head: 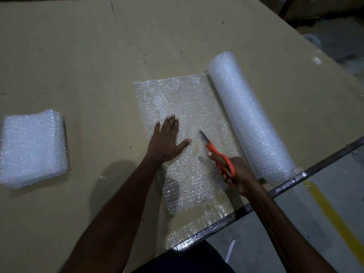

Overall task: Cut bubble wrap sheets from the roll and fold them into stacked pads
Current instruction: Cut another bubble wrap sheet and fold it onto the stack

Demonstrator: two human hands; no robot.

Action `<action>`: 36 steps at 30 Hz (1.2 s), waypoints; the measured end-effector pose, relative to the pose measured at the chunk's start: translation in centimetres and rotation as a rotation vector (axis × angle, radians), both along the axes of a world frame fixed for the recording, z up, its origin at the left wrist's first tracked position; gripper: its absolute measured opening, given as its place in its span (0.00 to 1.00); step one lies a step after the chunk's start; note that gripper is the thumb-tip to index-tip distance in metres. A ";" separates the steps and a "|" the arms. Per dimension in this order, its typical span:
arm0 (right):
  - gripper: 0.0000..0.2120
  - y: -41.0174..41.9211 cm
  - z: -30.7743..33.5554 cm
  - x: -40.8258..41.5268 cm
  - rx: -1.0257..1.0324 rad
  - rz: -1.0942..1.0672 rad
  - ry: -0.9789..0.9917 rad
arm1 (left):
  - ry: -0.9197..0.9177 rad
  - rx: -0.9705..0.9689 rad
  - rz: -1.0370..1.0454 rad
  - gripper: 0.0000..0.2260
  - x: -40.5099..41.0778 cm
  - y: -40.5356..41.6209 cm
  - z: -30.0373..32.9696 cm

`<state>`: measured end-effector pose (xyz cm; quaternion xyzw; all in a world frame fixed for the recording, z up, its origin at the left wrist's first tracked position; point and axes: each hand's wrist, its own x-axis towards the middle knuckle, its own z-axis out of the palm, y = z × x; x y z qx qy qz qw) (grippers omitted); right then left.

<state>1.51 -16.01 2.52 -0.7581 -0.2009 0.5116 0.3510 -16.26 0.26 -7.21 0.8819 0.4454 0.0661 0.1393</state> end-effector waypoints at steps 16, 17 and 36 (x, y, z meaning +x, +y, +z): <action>0.24 1.3 -0.5 0.0 -0.011 -0.002 0.045 | 0.003 -0.017 -0.008 0.42 0.0 0.0 0.3; 0.25 1.3 -0.4 -0.1 -0.011 -0.002 0.045 | 0.002 -0.012 -0.007 0.42 0.0 0.0 0.3; 0.24 3.5 -0.8 -0.2 0.040 -0.007 0.050 | 0.014 -0.015 0.009 0.41 0.1 -0.1 0.1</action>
